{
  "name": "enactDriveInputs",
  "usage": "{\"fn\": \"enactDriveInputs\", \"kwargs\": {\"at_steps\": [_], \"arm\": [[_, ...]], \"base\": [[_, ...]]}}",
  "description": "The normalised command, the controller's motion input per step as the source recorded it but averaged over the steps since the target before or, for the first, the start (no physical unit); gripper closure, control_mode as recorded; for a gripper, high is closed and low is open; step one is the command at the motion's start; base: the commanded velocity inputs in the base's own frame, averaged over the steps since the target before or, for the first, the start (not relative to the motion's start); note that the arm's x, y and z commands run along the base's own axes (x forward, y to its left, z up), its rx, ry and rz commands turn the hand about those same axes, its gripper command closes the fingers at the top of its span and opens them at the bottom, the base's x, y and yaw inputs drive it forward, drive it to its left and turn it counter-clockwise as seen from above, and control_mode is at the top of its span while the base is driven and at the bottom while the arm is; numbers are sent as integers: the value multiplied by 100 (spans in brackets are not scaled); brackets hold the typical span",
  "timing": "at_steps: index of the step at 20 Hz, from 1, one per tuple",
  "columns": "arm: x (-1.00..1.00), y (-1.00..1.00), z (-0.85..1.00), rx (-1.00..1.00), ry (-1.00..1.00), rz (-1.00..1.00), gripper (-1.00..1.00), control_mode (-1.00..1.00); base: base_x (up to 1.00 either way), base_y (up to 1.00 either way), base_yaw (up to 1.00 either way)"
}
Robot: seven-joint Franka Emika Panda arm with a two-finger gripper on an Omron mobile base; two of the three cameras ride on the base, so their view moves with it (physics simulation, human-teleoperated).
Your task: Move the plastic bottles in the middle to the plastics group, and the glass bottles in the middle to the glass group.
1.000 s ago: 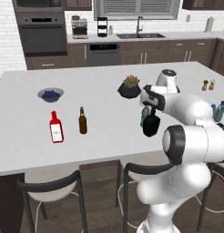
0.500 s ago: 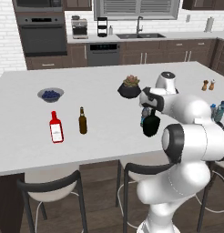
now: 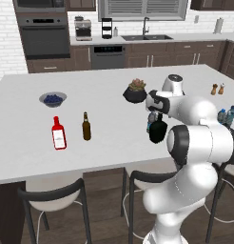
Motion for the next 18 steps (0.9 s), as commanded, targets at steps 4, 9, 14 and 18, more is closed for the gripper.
{"fn": "enactDriveInputs", "kwargs": {"at_steps": [4, 9, 14, 18], "arm": [[0, -10, 0, 0, 0, 0, -100, -100], [14, 0, 0, 0, 0, 0, -100, -100], [8, 0, -3, 0, 0, 0, -100, -100], [3, 0, -15, 0, 0, 0, -100, -100]], "base": [[0, 0, 0], [0, 0, 0], [0, 0, 0], [0, 0, 0]]}}
